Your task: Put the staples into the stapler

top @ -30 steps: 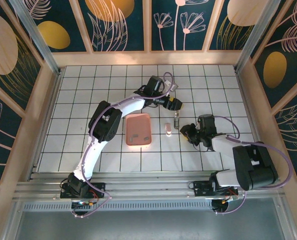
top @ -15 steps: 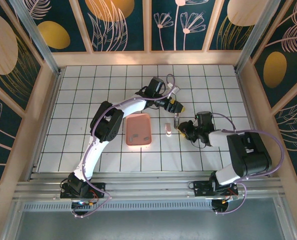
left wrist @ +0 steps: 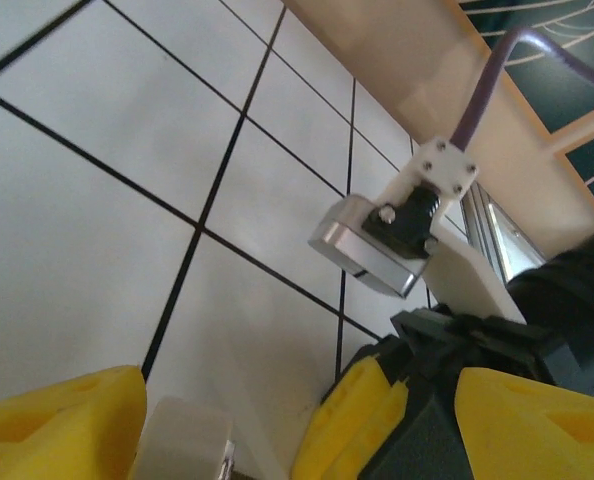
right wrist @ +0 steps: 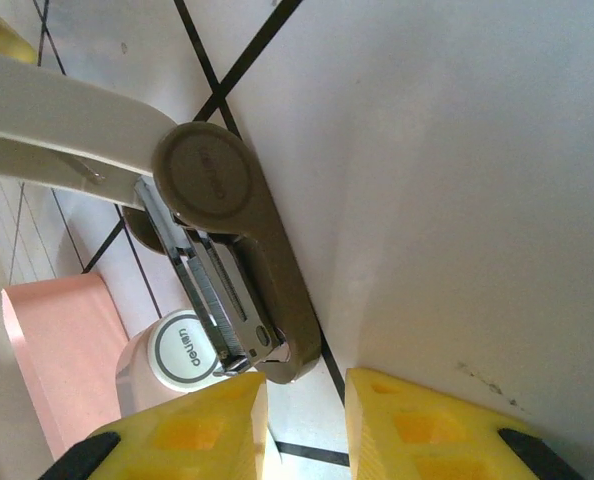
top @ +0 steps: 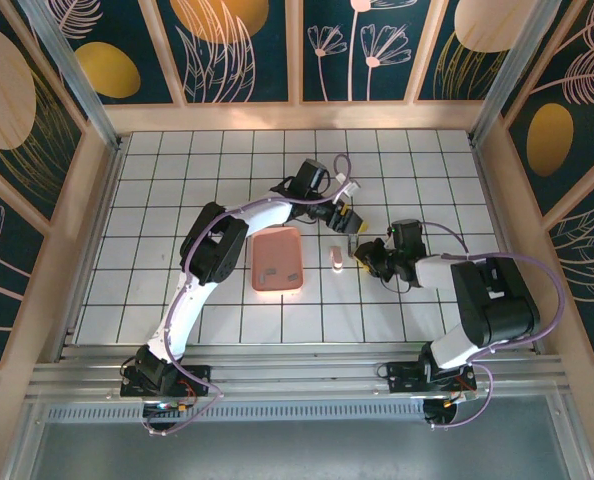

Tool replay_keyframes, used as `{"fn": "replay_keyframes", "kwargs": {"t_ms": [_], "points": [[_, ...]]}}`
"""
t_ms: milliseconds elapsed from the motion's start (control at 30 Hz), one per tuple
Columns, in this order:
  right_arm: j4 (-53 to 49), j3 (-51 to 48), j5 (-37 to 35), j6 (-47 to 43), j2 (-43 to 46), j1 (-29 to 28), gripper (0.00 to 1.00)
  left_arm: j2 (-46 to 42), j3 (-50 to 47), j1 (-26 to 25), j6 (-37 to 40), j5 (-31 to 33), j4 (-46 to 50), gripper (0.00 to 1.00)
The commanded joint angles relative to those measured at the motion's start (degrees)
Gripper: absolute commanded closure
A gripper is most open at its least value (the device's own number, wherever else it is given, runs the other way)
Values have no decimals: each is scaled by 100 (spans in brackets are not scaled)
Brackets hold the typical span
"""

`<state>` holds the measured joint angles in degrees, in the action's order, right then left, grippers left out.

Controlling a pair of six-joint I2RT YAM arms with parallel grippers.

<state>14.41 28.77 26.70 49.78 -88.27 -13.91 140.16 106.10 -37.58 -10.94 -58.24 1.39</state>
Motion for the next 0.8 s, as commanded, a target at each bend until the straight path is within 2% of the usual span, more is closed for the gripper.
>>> {"fn": "replay_keyframes", "kwargs": {"t_ms": [0, 767], "points": [[-324, 134, -403, -248, -282, 15, 74, -415, -170, -54, 262, -326, 116, 20], [-453, 267, -604, -391, -509, 3, 77, -1053, -1271, -131, 485, -249, 72, 22]]}}
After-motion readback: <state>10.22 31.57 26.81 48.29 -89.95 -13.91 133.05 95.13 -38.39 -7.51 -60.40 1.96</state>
